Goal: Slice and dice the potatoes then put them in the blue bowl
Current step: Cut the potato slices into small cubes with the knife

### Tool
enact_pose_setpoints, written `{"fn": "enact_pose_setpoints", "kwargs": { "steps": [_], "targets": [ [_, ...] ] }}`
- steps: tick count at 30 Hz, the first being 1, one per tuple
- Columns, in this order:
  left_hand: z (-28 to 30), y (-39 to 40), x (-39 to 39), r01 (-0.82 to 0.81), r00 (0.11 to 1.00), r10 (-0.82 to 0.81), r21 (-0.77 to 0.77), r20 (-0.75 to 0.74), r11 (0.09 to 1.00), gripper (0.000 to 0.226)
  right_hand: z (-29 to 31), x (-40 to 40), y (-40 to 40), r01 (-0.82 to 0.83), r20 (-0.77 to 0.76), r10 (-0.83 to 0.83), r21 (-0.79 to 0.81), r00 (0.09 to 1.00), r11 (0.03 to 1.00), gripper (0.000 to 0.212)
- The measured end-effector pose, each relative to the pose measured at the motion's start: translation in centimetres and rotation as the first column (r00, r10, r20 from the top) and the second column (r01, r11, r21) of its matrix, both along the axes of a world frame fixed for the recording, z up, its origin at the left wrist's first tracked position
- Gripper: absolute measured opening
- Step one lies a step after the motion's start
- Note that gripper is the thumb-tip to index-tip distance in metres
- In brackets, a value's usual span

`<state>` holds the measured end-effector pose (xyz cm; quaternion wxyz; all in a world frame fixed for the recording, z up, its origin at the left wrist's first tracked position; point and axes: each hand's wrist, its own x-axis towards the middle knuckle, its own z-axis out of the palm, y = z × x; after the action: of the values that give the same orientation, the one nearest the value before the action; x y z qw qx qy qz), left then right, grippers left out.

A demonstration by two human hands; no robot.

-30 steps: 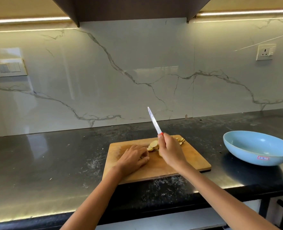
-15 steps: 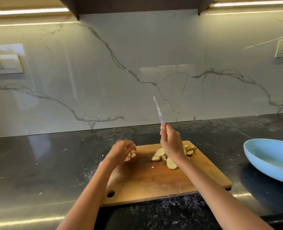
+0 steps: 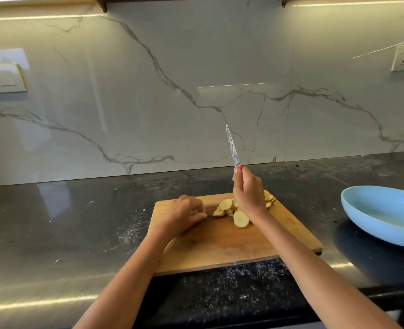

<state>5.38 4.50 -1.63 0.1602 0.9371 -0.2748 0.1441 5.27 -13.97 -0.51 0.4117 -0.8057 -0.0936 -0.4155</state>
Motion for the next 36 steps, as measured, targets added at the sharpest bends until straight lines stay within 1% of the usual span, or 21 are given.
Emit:
{"fn": "enact_pose_setpoints", "kwargs": {
  "steps": [2, 4, 7, 10, 12, 13, 15, 16, 18, 19, 25, 28, 29, 30, 31, 32, 34, 36],
  "targets": [
    [-0.3, 1.5, 0.7, -0.131, 0.986, 0.125, 0.049, 0.112, 0.99, 0.015, -0.1, 0.0, 0.0, 0.006, -0.003, -0.006, 0.0, 1.0, 1.0, 0.027],
    [-0.5, 2.7, 1.1, -0.216, 0.966, 0.21, 0.021, 0.153, 0.976, 0.016, 0.0, 0.0, -0.2, 0.011, -0.01, -0.011, 0.018, 1.0, 1.0, 0.027],
    [-0.5, 2.9, 1.3, -0.228, 0.959, 0.24, -0.093, 0.147, 0.969, 0.013, 0.2, 0.0, -0.6, 0.029, -0.033, -0.027, 0.078, 0.999, 0.997, 0.029],
    [0.1, 2.6, 1.3, -0.224, 0.957, 0.257, -0.22, 0.133, 0.949, 0.019, 0.4, -0.1, -0.9, 0.038, -0.058, -0.031, 0.123, 0.998, 0.992, 0.029],
    [0.6, 3.7, 1.3, -0.253, 0.956, 0.287, -0.328, 0.058, 0.91, 0.02, 0.4, -0.3, -1.1, 0.037, -0.064, -0.029, 0.132, 0.998, 0.991, 0.028],
    [0.7, 4.6, 1.5, -0.263, 0.958, 0.286, -0.339, 0.018, 0.903, 0.017, 0.4, -0.3, -1.1, 0.035, -0.066, -0.027, 0.13, 0.997, 0.991, 0.028],
    [0.9, 6.5, 1.5, -0.254, 0.967, 0.242, -0.261, -0.079, 0.931, 0.012, 0.3, -0.2, -1.1, 0.032, -0.071, -0.023, 0.125, 0.997, 0.992, 0.028],
    [1.0, 7.0, 1.5, -0.242, 0.965, 0.213, -0.217, -0.15, 0.946, 0.014, 0.3, -0.2, -1.1, 0.03, -0.069, -0.021, 0.127, 0.997, 0.992, 0.028],
    [1.0, 7.0, 1.3, -0.227, 0.949, 0.171, -0.196, -0.266, 0.954, 0.019, 0.3, -0.1, -1.0, 0.026, -0.059, -0.018, 0.13, 0.998, 0.991, 0.029],
    [0.9, 6.7, 1.4, -0.23, 0.946, 0.169, -0.206, -0.277, 0.951, 0.02, 0.3, 0.0, -1.0, 0.024, -0.054, -0.017, 0.13, 0.998, 0.991, 0.029],
    [0.4, 5.3, 2.1, -0.275, 0.961, 0.265, -0.195, -0.076, 0.941, 0.016, 0.5, -0.2, -1.0, 0.025, -0.054, -0.019, 0.115, 0.998, 0.993, 0.027],
    [0.4, 4.5, 1.5, -0.321, 0.925, 0.362, -0.276, 0.112, 0.906, 0.017, 0.6, -0.2, -1.0, 0.034, -0.058, -0.027, 0.118, 0.998, 0.992, 0.028],
    [0.5, 3.9, 1.2, -0.31, 0.914, 0.371, -0.309, 0.163, 0.899, 0.019, 0.6, -0.2, -1.0, 0.038, -0.06, -0.031, 0.119, 0.998, 0.992, 0.028],
    [0.6, 3.1, 1.0, -0.273, 0.918, 0.346, -0.323, 0.194, 0.906, 0.02, 0.6, -0.2, -1.0, 0.043, -0.063, -0.036, 0.117, 0.997, 0.992, 0.027],
    [0.8, 2.1, 0.7, -0.223, 0.936, 0.291, -0.307, 0.196, 0.925, 0.022, 0.6, -0.2, -1.0, 0.049, -0.065, -0.042, 0.111, 0.997, 0.993, 0.027],
    [0.9, 1.0, 0.5, -0.17, 0.962, 0.217, -0.264, 0.164, 0.95, 0.027, 0.6, -0.2, -1.0, 0.054, -0.07, -0.047, 0.104, 0.996, 0.993, 0.027],
    [0.9, -1.6, 0.5, -0.075, 0.996, 0.082, -0.161, 0.036, 0.984, 0.042, 0.6, -0.2, -1.1, 0.067, -0.08, -0.06, 0.089, 0.995, 0.994, 0.027],
    [0.9, -3.7, 0.9, -0.025, 0.995, 0.015, -0.105, -0.094, 0.994, 0.049, 0.5, -0.2, -1.2, 0.074, -0.08, -0.068, 0.083, 0.994, 0.994, 0.027]
  ]
}}
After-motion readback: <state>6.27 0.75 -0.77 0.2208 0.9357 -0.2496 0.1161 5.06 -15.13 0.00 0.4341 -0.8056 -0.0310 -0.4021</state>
